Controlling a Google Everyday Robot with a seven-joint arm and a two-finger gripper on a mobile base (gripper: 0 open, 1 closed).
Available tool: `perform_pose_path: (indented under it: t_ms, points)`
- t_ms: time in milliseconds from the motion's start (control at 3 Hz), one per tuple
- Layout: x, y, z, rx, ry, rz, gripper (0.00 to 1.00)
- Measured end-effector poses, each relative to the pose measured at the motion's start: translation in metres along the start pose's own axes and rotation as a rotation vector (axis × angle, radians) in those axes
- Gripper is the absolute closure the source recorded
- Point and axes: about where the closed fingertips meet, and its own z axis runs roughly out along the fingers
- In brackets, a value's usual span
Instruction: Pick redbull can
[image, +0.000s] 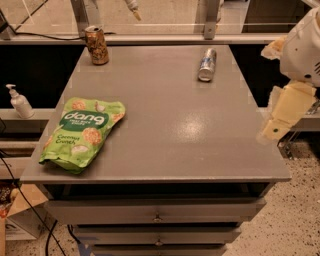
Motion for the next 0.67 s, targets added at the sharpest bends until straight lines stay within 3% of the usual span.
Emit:
perform_pose_path:
  t_ms: [333,667]
  points:
    - [-0.015,-0.013,0.015,0.007,-0.108,0.024,0.0]
    - [-0.015,-0.044,0.032,0.027,-0.206,0.098,0.0]
